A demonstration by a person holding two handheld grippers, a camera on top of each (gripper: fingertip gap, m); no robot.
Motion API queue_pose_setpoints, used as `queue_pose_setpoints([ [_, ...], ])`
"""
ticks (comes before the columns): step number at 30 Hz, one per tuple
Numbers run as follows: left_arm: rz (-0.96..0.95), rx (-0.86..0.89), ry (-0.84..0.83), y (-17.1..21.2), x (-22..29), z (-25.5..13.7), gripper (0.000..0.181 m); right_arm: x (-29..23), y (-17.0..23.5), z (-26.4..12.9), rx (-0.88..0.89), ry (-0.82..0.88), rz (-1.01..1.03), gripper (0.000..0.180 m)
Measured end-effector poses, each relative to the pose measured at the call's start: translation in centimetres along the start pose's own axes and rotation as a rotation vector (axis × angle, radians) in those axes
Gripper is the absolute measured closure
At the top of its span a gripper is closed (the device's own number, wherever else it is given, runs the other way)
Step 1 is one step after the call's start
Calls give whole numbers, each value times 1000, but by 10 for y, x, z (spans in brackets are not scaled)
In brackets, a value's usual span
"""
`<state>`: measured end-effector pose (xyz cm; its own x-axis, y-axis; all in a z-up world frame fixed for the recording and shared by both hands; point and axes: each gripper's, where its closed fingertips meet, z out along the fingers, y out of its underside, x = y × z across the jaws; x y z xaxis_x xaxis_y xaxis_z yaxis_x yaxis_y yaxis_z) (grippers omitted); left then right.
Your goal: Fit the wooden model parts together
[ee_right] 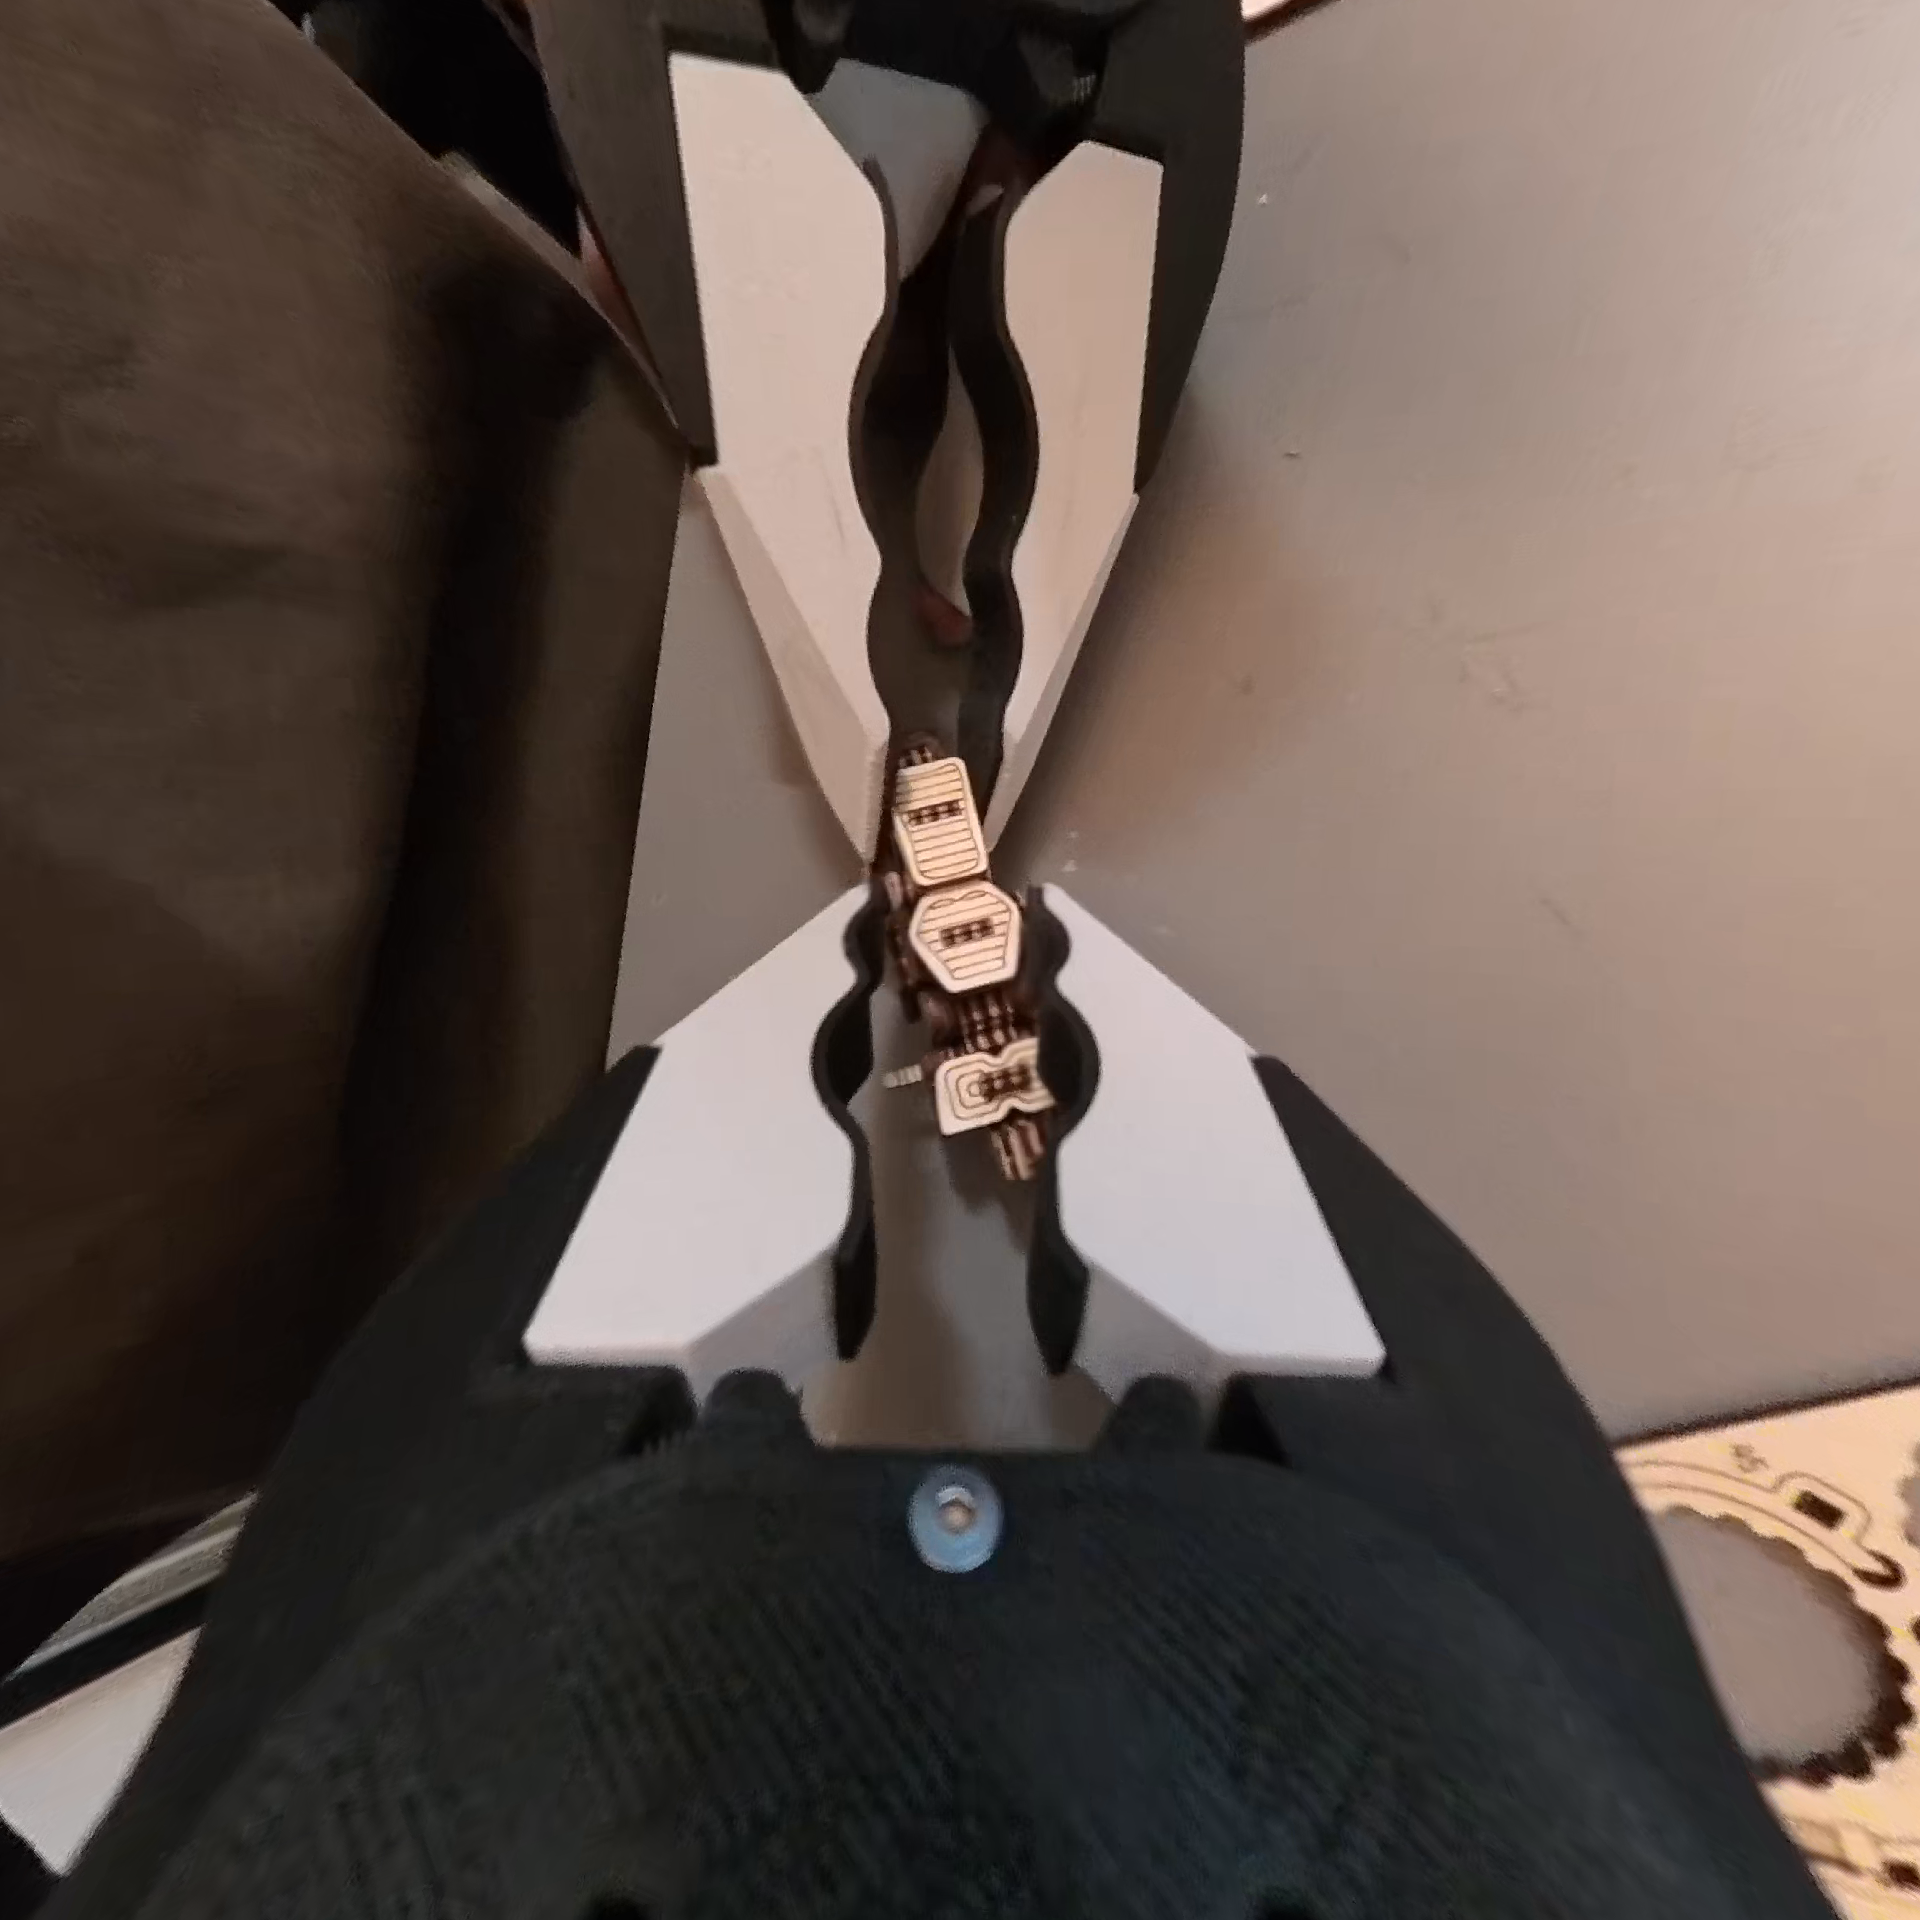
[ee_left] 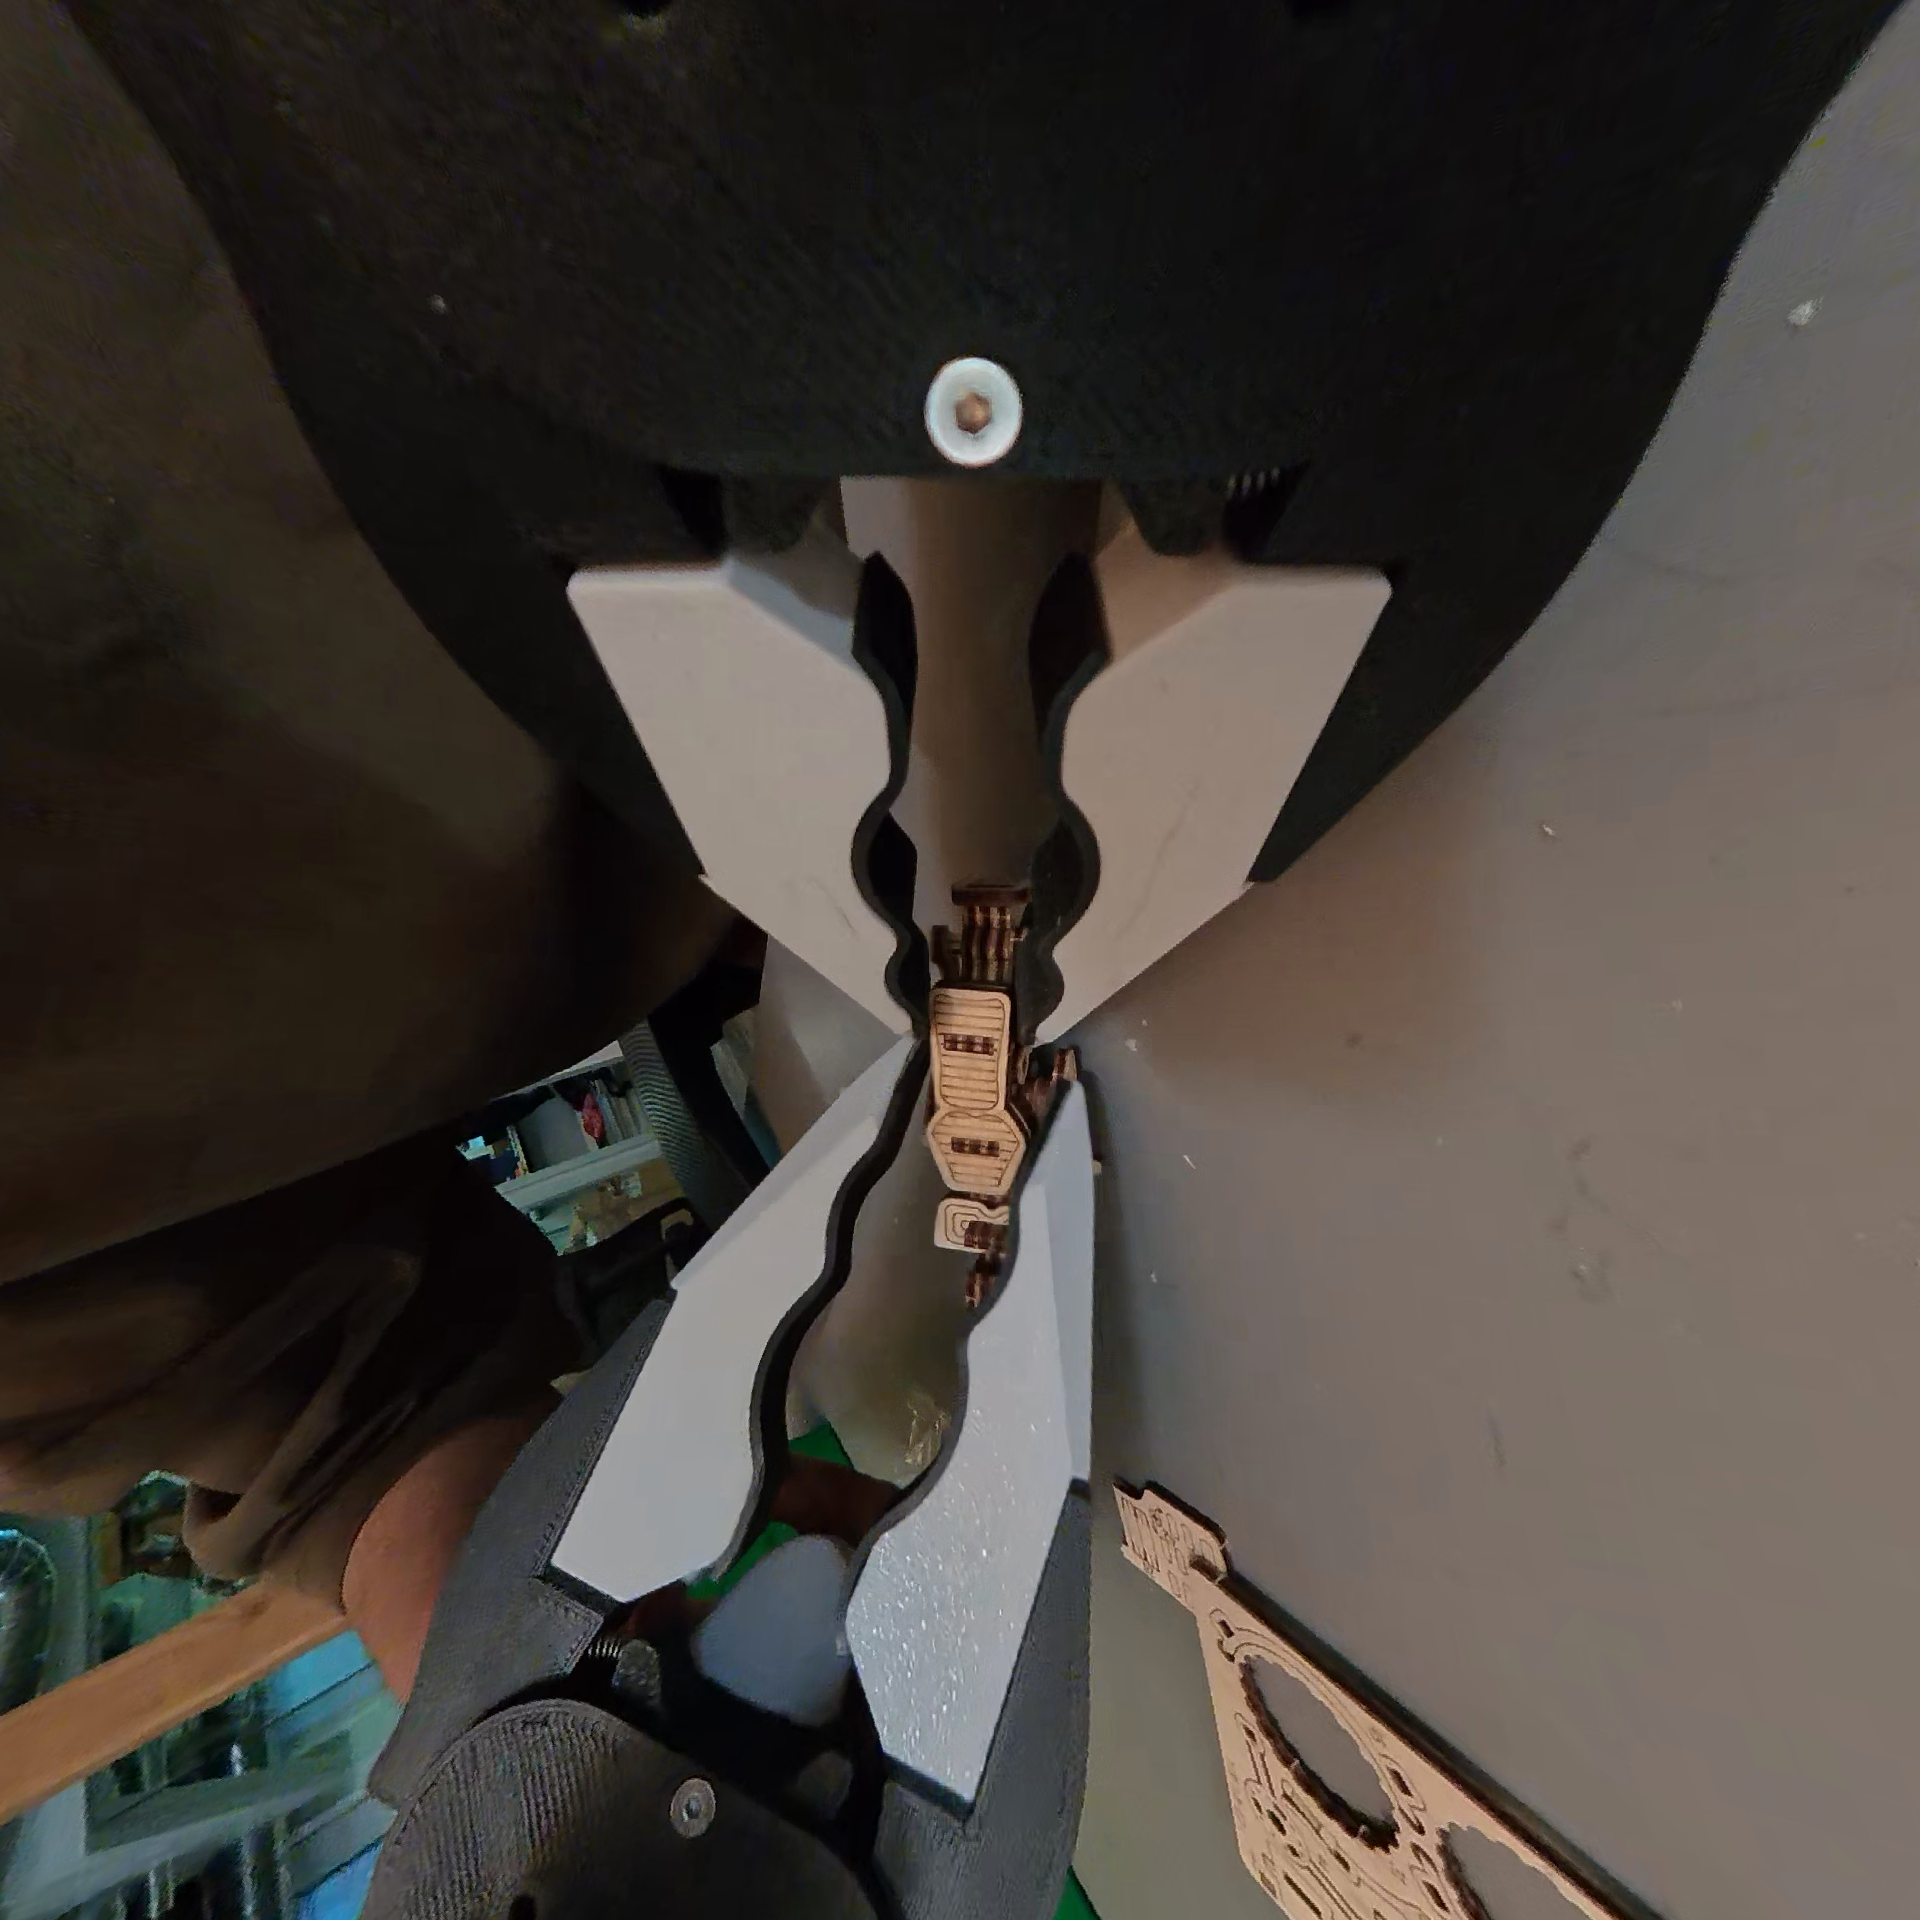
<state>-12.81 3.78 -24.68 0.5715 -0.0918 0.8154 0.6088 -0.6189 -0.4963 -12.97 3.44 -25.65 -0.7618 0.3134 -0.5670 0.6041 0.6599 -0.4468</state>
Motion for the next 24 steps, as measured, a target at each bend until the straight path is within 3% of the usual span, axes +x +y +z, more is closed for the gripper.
queue_pose_setpoints([
  [8,-13,20,6,-4,0,-3,165,-1,-3,-1,52,-46,17,159],
  [14,39,13,0,-8,1,-18,135,-2,-5,-8,139,-39,47,159],
  [18,88,-5,-27,-5,2,-13,137,1,-6,-19,219,4,72,159],
  [24,126,51,-50,-9,5,-6,157,2,-12,-36,358,80,105,159],
])
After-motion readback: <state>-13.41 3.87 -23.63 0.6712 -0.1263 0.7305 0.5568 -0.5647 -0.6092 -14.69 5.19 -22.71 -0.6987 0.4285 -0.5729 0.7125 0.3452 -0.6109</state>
